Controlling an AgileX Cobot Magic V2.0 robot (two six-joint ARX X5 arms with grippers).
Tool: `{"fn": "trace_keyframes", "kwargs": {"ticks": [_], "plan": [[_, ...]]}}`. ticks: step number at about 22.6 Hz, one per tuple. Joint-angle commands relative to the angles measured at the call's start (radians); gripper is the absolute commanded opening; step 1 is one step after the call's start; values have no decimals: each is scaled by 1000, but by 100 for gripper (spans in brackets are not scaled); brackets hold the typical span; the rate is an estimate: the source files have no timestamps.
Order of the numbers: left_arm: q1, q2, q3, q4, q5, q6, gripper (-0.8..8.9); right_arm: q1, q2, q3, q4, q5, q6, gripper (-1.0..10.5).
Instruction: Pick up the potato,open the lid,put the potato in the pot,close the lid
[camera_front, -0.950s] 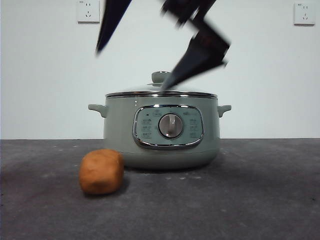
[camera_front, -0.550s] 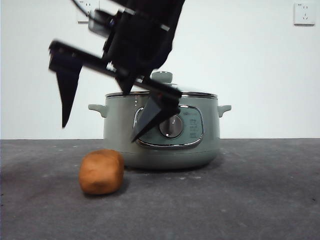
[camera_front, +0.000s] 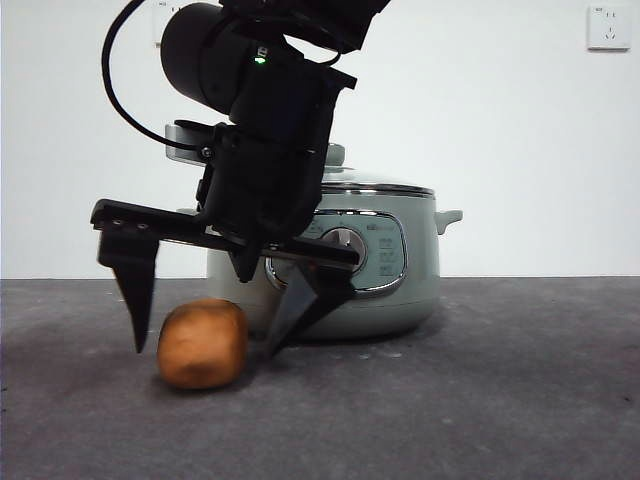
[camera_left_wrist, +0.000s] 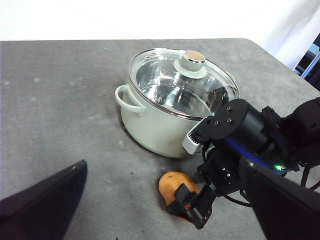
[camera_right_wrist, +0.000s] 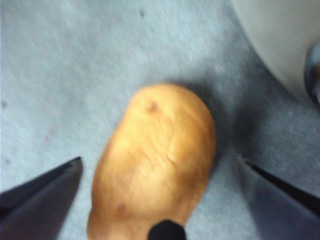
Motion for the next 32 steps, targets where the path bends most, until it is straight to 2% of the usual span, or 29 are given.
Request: {"fn": "trace_keyframes", "kwargs": {"ticks": [1,4,7,10,13,16,21,26,32], "plan": [[-4,-1,1,11,0,-6,625,5,7,0,11,3,-21,-13],[-5,1,1,11,0,-6,625,12,7,0,9,-14,-29,-11],[-5,11,1,11,0,-6,625,29,-40,0,-9,-14,-76,-11],[-5,42,1,15,7,-2,625,52,-154,0,-98,-7,-135,-11],[-5,90,1,59,66,-4,625,77,-334,0,-193,31,-196,-11],[-21,150,19,151,116,-32,625,82,-555,0,-274,100,-231,-11],[-121,345,163,248,109,-31,625,80,-880,1,-415,307,-255,-11],[-309,591,342,283,-35,26,625,80,-1067,1,-548,468,-237,-11],[-446,829,484,365,-161,88,625,80,-1168,1,-692,554,-177,-11]]}}
